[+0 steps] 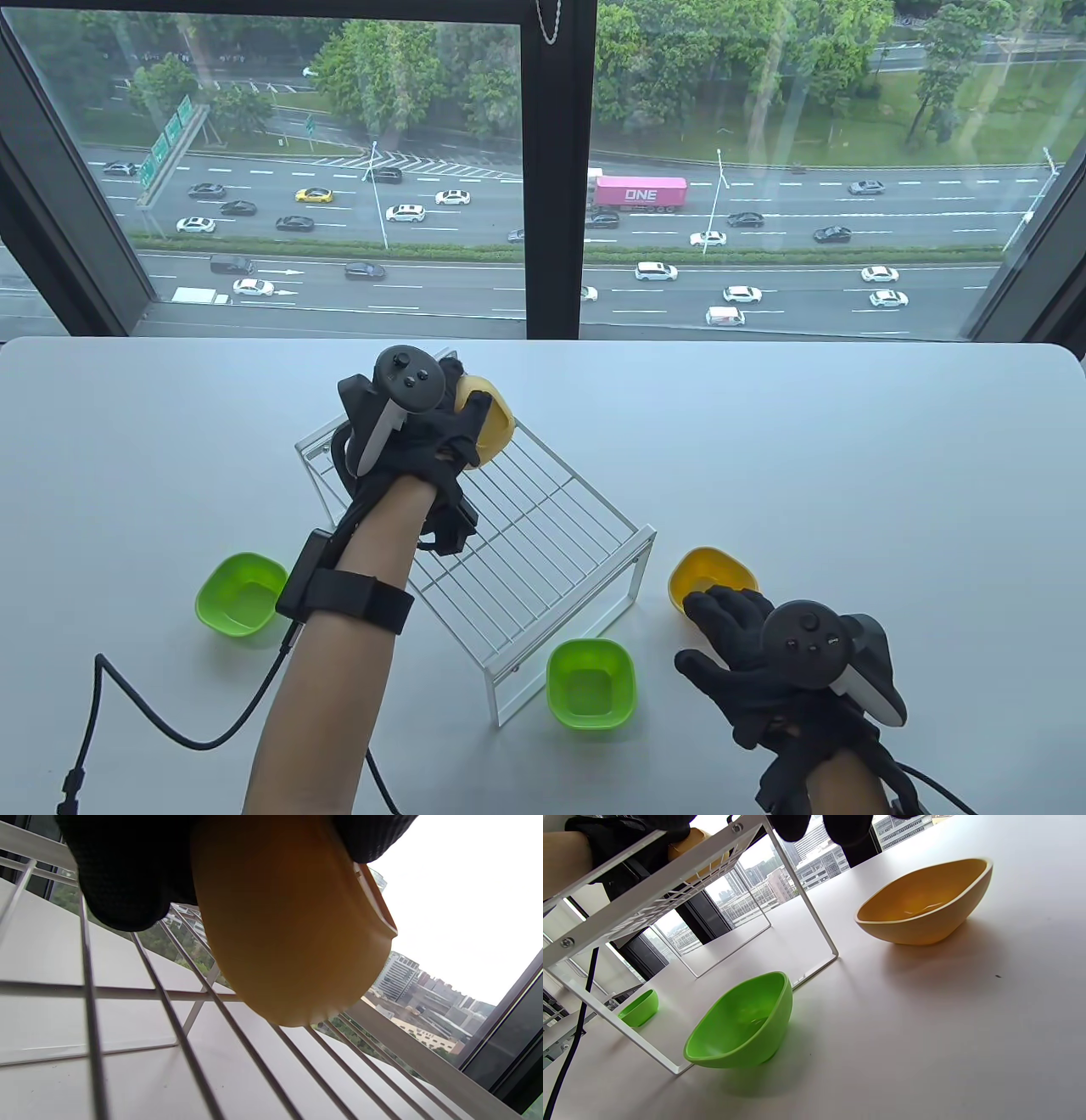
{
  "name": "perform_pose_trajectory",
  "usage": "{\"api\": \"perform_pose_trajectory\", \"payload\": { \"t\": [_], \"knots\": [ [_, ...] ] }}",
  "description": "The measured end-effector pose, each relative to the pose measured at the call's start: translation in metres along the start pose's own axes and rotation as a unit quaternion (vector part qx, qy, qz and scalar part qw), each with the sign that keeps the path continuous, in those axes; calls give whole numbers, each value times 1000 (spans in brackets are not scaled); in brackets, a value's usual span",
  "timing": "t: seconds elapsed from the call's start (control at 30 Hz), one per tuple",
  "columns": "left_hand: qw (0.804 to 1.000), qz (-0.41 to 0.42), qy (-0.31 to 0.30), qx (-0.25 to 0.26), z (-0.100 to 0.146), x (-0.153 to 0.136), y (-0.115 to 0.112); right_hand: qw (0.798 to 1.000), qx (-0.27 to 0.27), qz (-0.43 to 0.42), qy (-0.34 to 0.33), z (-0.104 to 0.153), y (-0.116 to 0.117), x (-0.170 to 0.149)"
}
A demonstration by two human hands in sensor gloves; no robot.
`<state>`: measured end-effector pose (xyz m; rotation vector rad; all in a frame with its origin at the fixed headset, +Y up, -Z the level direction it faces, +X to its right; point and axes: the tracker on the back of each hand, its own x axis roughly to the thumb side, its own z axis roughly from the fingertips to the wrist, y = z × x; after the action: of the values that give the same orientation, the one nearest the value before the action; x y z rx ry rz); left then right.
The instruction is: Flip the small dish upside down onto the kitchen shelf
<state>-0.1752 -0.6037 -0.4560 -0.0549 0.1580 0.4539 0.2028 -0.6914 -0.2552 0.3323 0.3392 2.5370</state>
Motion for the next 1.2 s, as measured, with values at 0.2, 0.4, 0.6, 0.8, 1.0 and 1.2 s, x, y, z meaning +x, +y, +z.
{"api": "perform_pose_trajectory", "payload": {
  "t": [0.2, 0.4, 0.6, 0.8, 1.0, 1.2],
  "knots": [
    [999, -46, 22, 8, -8, -1, -4, 1000, 5, -8, 3, 0, -1, -1],
    [996, -78, 40, -5, -9, 4, -12, 1000, 8, -4, -2, 0, -1, 0],
    [993, -96, 68, -18, -11, 8, -16, 1000, 16, -7, -2, 0, 1, 1],
    [990, -118, 68, -24, -13, 9, -16, 1000, 17, -12, -2, -1, 0, 1],
    [993, -115, 8, 35, -8, 10, -7, 1000, 11, -20, -7, -1, -3, 0],
    [989, -84, -116, 26, 21, 18, 17, 1000, 8, -26, -12, -1, -4, -1]
  ]
}}
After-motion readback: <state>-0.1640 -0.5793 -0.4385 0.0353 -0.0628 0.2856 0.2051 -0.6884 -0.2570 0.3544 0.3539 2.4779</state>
